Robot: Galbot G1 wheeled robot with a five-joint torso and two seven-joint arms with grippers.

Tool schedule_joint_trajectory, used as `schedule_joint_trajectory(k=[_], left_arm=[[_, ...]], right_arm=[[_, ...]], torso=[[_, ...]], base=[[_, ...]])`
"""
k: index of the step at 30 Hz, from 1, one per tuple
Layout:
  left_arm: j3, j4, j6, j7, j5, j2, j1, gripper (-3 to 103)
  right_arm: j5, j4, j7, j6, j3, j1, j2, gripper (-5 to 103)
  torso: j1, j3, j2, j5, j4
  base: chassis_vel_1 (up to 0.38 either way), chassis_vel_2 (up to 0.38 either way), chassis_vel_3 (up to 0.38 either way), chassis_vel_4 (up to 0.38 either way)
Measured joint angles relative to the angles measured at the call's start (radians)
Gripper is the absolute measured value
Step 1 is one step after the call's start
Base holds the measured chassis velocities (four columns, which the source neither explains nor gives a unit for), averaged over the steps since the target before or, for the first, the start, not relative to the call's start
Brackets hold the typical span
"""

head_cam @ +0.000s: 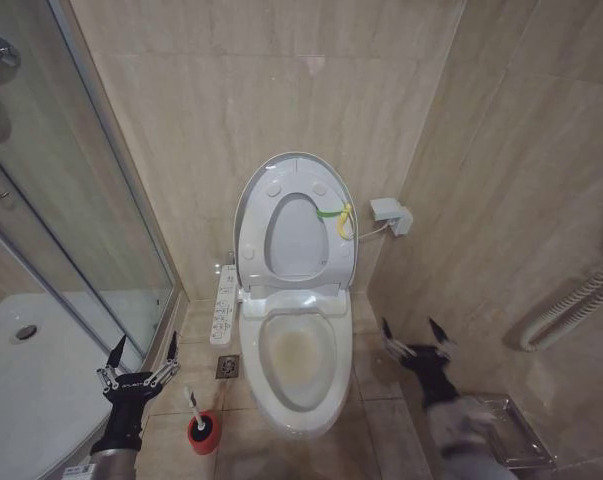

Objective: Open the toilet lid, clean the toilet bowl with a toilet brush, close the toilet lid, and flush.

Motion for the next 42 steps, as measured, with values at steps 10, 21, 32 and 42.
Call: schedule_joint_trajectory(k=[10, 21, 32, 42], left_arm=[[0.0, 0.0, 0.0, 0.0, 0.0, 0.0, 0.0, 96], [0.0, 0.0, 0.0, 0.0, 0.0, 0.0, 0.0, 96], [0.0, 0.0, 0.0, 0.0, 0.0, 0.0, 0.0, 96], [0.0, 0.0, 0.0, 0.0, 0.0, 0.0, 0.0, 96]], right_arm=[[0.007, -0.003, -0.025, 0.04, -0.036, 0.036, 0.054, 100], [-0.043, -0.099, -0.029, 0.089, -0.033, 0.134, 0.097, 100], [-0.079, -0.206, -0.086, 0.143, -0.03, 0.228, 0.107, 100], [-0.055, -0.254, -0.09, 0.2, -0.018, 0.276, 0.098, 100]], torso=[[0.0, 0.0, 0.0, 0.0002, 0.0009], [0.0, 0.0, 0.0, 0.0, 0.0009], [0.0, 0.0, 0.0, 0.0, 0.0008], [0.0, 0.0, 0.0, 0.0, 0.0008]], base=[[0.0, 0.0, 0.0, 0.0], [0.0, 0.0, 0.0, 0.0], [0.0, 0.0, 0.0, 0.0], [-0.039, 0.026, 0.031, -0.027]])
